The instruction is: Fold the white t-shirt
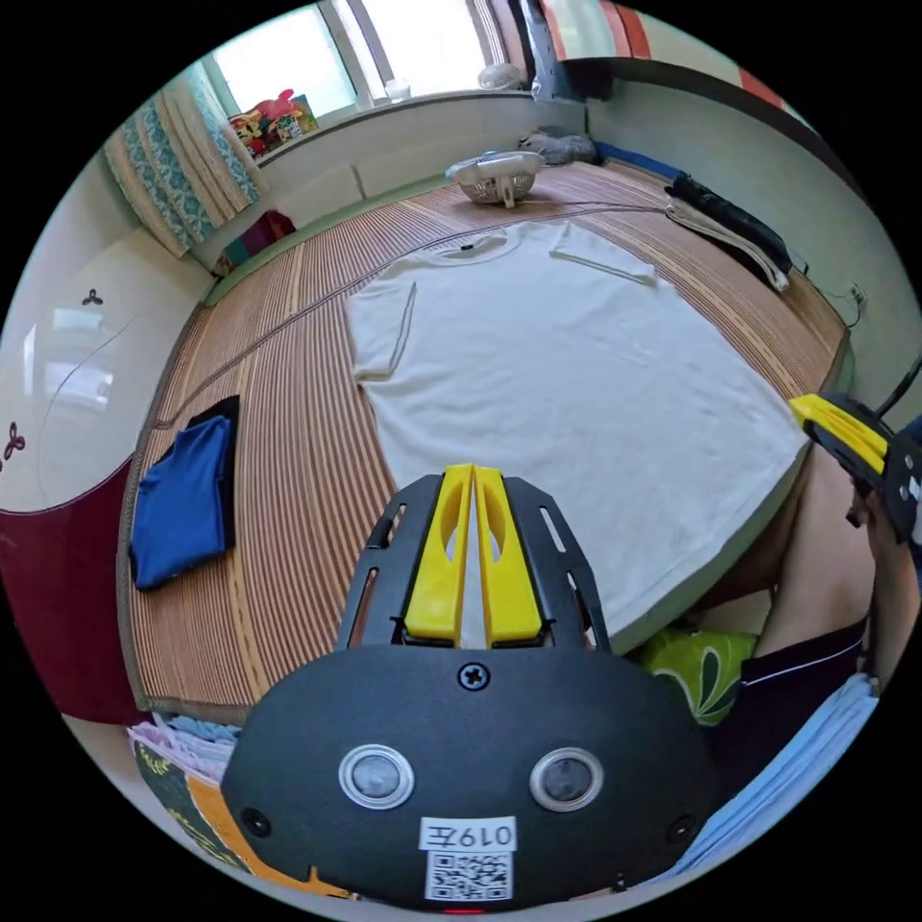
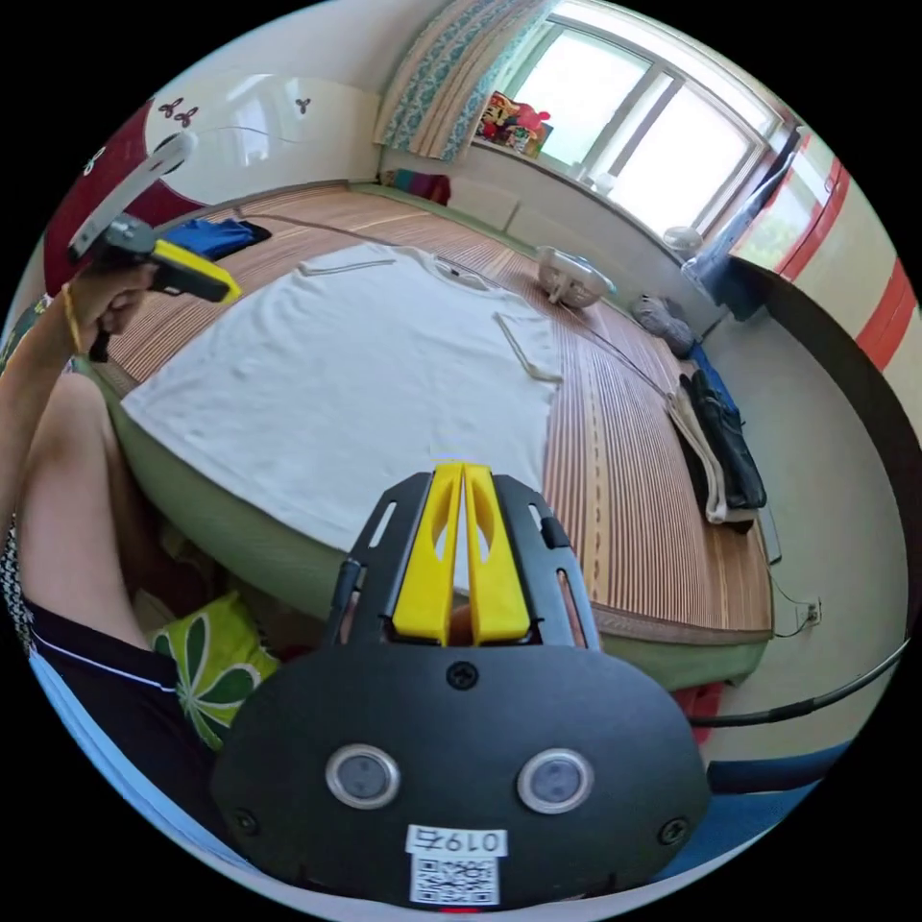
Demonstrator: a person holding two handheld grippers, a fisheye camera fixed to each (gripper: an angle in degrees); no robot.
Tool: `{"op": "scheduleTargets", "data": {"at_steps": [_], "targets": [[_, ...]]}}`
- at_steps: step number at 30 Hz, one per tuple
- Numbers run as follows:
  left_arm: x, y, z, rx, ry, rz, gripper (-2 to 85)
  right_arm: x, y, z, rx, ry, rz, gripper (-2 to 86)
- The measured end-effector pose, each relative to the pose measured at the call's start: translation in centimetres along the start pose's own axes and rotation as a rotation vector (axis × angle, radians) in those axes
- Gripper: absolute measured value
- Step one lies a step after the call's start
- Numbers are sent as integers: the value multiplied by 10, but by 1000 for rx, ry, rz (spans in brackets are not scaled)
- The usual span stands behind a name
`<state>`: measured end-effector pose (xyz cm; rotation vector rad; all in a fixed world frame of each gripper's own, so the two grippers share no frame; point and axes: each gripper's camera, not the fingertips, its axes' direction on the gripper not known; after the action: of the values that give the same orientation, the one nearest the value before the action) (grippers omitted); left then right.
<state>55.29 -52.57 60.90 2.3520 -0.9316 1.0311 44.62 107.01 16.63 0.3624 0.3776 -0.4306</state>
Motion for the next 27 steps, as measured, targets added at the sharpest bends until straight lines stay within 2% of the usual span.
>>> {"op": "scheduleTargets", "data": {"at_steps": [3, 8, 11, 16, 20, 22, 23, 24, 27], "targets": [[23, 21, -5, -49, 68, -56, 8, 29, 8, 11, -35, -47, 30, -10], [48, 47, -12, -133, 80, -117, 8, 56, 23, 28, -125, -78, 5, -10], [68, 59, -38, -97, 84, -115, 9, 76, 29, 17, -130, -98, 13, -10], [127, 90, -85, -1, 113, -23, 10, 99, 43, -35, 39, -35, -39, -10], [168, 123, -99, 45, 141, -19, 9, 115, 62, -42, 36, 0, -109, -10], [182, 135, -104, 58, 112, 0, 9, 134, 68, -51, 69, -73, -81, -10], [191, 143, -109, 61, 39, 20, 8, 145, 70, -59, 102, -113, -74, -10], [198, 150, -114, 75, -39, 42, 8, 154, 72, -65, 119, -130, -73, -10], [202, 164, -120, 51, -99, 29, 8, 167, 78, -72, 131, -140, -85, -10]]}}
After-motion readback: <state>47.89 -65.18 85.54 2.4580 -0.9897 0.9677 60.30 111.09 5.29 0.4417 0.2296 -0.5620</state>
